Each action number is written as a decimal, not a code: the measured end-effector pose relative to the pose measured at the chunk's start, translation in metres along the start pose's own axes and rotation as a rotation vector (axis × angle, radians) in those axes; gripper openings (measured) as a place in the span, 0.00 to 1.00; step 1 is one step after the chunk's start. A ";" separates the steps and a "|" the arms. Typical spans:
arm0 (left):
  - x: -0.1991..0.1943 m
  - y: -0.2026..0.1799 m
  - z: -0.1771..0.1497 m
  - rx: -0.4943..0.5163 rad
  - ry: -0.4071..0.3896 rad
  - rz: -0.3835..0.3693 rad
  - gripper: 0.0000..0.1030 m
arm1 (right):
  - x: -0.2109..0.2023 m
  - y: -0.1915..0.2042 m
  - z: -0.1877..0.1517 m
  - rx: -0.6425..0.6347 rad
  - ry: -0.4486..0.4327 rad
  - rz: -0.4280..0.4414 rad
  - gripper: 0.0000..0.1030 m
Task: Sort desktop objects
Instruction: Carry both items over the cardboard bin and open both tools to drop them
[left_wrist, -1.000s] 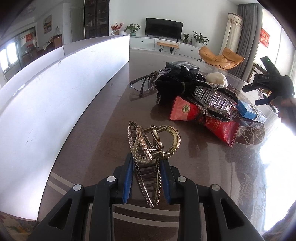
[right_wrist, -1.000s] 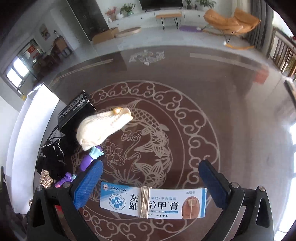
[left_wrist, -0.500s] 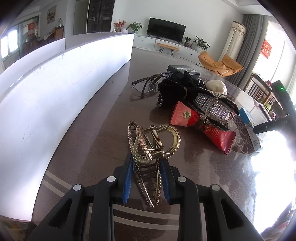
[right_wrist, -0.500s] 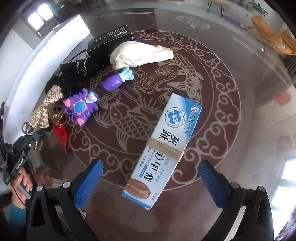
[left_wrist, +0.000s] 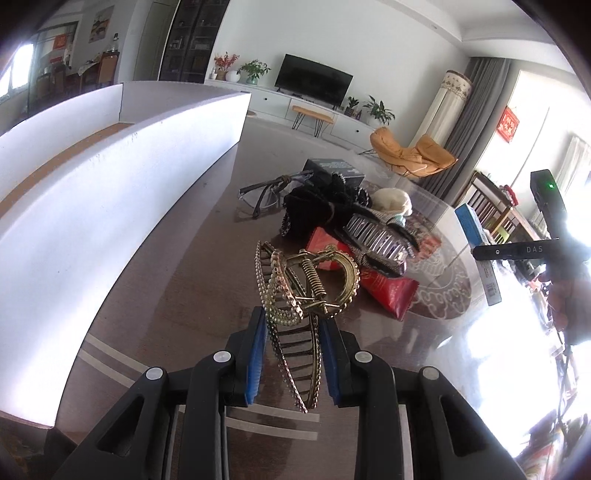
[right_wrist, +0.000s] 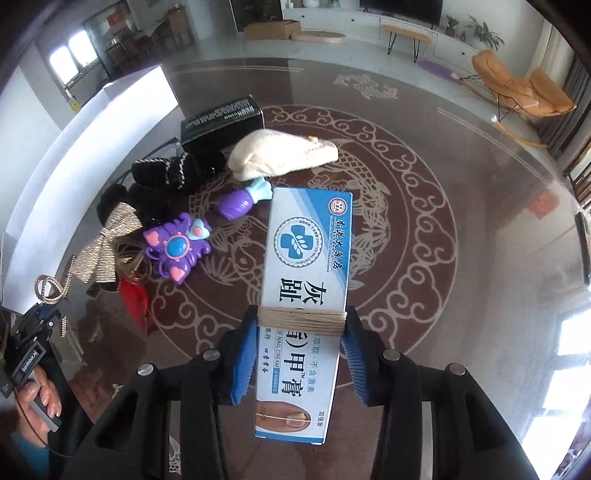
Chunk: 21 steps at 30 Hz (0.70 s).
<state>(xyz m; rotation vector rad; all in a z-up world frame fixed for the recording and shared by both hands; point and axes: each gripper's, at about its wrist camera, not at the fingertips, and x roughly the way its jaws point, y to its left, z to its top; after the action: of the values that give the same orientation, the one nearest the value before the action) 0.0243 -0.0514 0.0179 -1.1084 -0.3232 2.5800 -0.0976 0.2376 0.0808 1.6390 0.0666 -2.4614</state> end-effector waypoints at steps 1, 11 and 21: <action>-0.009 0.000 0.001 -0.009 -0.018 -0.013 0.27 | -0.011 0.004 0.000 -0.015 -0.021 0.006 0.43; -0.121 0.050 0.054 -0.121 -0.223 0.040 0.27 | -0.089 0.126 0.062 -0.187 -0.242 0.171 0.43; -0.125 0.180 0.117 -0.238 -0.132 0.272 0.27 | -0.056 0.365 0.120 -0.357 -0.281 0.480 0.43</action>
<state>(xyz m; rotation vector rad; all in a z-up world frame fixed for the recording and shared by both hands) -0.0151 -0.2741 0.1211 -1.1296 -0.5587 2.9242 -0.1212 -0.1305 0.2019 1.0119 0.0607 -2.1285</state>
